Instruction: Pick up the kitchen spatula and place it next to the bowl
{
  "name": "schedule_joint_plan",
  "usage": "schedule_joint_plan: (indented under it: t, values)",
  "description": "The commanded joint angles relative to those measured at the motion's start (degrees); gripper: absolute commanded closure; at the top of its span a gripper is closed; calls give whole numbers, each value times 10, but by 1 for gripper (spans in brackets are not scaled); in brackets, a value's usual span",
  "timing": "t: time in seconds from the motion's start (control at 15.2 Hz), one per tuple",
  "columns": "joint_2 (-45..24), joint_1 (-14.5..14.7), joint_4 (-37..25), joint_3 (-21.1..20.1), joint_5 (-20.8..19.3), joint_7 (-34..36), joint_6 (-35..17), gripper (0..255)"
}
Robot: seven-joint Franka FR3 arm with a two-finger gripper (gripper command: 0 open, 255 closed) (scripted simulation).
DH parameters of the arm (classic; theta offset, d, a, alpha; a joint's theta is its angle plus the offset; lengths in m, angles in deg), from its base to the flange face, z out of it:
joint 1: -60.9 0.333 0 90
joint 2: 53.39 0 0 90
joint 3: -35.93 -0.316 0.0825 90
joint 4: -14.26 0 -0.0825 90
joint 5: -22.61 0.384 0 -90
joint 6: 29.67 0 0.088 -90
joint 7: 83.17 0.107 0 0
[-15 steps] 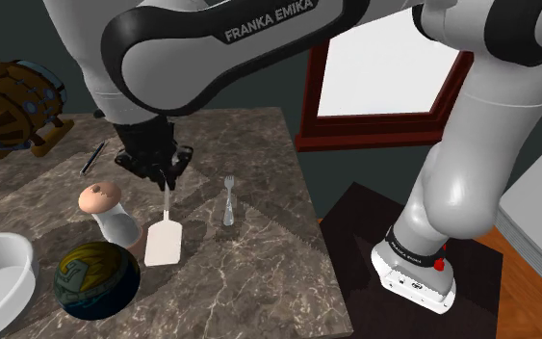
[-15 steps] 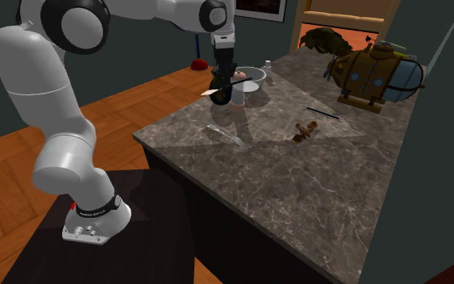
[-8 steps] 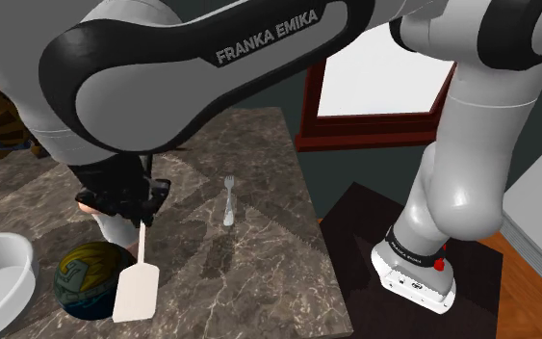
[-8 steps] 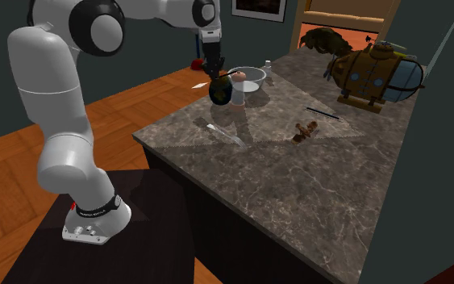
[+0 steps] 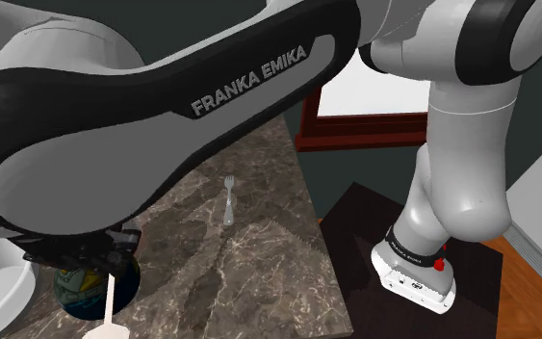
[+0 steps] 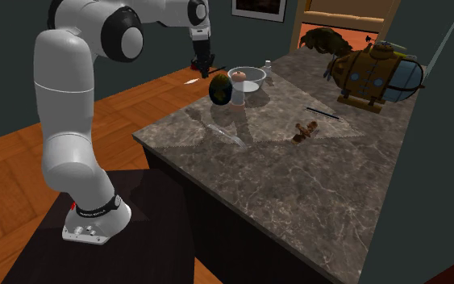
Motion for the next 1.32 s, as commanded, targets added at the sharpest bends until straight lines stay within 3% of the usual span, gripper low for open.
schedule_joint_plan:
  t: [0.0, 1.25]
  values:
    - [-5, 1, 9, 1, -3, 4, -12, 255]
    - [-45, 4, 103, 18, -37, 32, -138, 255]
